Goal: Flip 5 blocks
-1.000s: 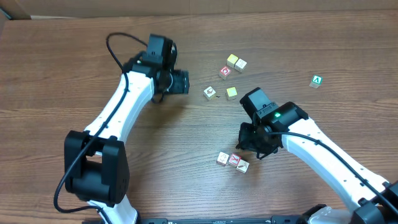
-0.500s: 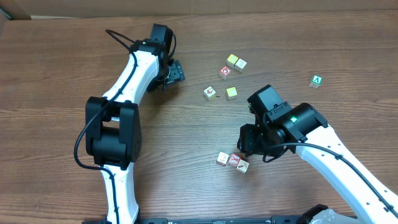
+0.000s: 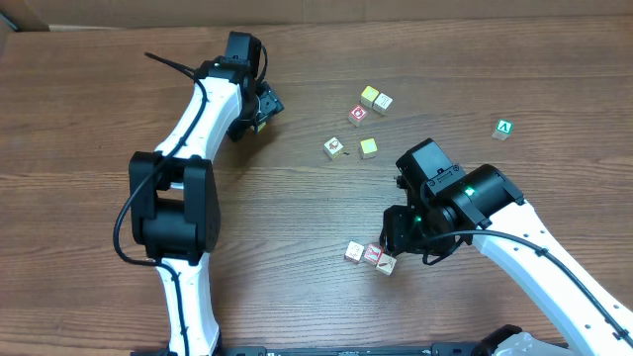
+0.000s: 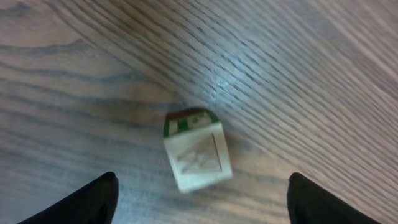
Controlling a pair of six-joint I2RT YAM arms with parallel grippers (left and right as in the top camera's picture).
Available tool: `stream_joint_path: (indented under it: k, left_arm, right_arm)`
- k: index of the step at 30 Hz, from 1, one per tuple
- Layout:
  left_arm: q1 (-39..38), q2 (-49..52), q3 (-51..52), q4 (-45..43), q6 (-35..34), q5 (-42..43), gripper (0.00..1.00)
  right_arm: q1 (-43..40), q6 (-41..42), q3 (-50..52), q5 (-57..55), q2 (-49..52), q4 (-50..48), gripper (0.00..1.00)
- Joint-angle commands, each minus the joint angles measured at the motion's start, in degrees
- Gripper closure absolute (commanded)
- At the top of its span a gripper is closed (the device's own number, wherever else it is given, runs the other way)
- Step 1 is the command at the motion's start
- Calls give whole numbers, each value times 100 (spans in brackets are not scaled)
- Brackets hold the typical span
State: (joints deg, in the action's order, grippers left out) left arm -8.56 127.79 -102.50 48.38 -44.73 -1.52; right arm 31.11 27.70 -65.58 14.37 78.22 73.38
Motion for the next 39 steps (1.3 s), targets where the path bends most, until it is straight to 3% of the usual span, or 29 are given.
stream_joint_path:
  k: [1,4,8,14,18,24,31,35,39]
  left_arm:
    - [107,330,-116,-48,-118,328,30]
    - [157,463,-116,-109,-170,525,45]
    - [199,509,-116,-122,-199,555,50]
    - [282,509,-118,-90,-151,610,80]
    - [299,472,-138,17,260,916,88]
    - [140,-118,-341,616,1635,1043,94]
    - [-483,-754,-289,2026,3112,363,95]
    - [-846,-852,192,2249,3257,367,95]
    - [-1209,-1163,1152,1810,3252,404,95]
  right_arm:
    - [-7,-101,-168,31,-140,48,44]
    - [-7,-101,-168,31,-140,96,44]
    - [-7,-101,-168,31,-140,160,44]
    - [-7,-101,-168,33,-140,221,44]
    - [-7,-98,-168,31,-140,214,44]
    - [-7,-96,-168,31,-140,175,44]
    - [-7,-81,-168,33,-140,184,44]
    - [-7,-74,-168,33,-199,205,44]
    - [-7,-74,-168,33,-354,234,44]
